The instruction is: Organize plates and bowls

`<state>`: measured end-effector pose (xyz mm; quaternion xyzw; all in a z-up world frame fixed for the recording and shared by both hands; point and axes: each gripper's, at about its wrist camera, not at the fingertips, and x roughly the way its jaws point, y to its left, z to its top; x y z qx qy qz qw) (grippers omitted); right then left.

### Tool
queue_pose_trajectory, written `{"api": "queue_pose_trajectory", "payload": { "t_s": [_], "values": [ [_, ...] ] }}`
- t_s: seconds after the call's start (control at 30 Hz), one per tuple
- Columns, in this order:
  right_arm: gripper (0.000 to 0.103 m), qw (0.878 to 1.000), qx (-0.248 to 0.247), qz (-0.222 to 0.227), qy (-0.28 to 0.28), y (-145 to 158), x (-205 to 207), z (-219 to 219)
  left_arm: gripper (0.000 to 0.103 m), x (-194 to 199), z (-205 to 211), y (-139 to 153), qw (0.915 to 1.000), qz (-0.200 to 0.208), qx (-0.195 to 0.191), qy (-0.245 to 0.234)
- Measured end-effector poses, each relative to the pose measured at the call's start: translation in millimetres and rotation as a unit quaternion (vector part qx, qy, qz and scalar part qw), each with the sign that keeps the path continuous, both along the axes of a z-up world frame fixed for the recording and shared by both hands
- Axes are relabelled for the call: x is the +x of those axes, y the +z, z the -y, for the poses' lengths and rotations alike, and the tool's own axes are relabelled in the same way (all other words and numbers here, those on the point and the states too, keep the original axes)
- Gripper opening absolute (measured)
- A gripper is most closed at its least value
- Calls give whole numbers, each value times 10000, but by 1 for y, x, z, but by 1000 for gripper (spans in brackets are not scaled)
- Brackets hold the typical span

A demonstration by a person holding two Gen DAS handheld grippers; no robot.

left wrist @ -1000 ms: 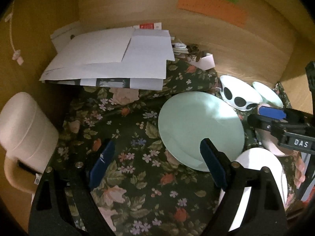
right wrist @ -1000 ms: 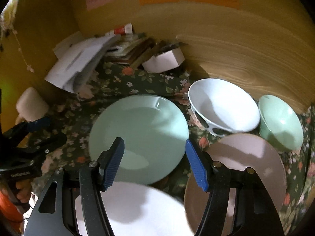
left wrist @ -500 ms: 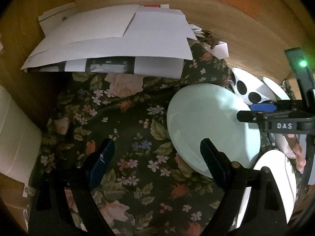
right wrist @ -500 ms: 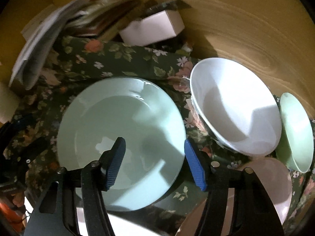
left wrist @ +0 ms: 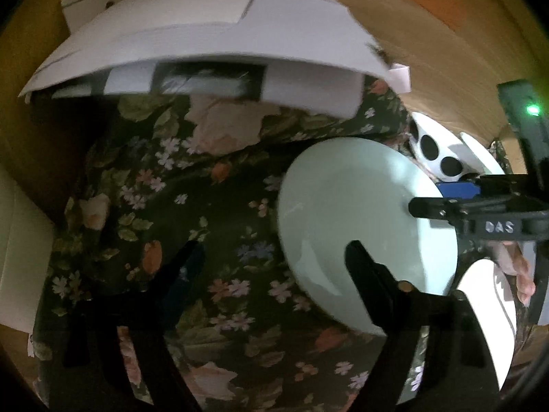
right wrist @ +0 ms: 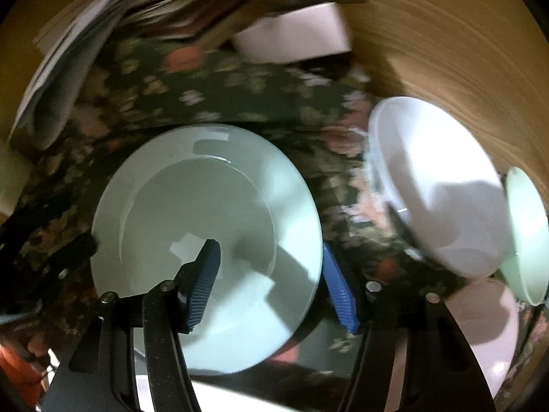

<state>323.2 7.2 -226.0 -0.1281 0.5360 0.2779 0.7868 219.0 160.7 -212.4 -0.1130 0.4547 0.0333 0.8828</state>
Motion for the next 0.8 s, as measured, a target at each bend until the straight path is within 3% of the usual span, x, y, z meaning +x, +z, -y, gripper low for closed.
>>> {"api": "queue_pose_trajectory", "payload": {
  "t_s": [0.3, 0.4, 0.6, 0.8],
  "values": [
    [51, 9991, 378, 76, 155, 0, -29, -19, 56, -15, -20, -6, 9997, -193, -47, 114],
    [44, 9992, 357, -24, 154, -5, -27, -20, 54, -17, -21, -8, 9997, -224, 4, 106],
    [44, 9986, 502, 61, 127, -7, -31, -24, 54, -10, -12, -13, 9998, -191, 88, 27],
    [28, 9980, 610, 111, 108, -11, -53, -13, 48, -5, -2, -15, 9998, -151, -47, -155]
  ]
}}
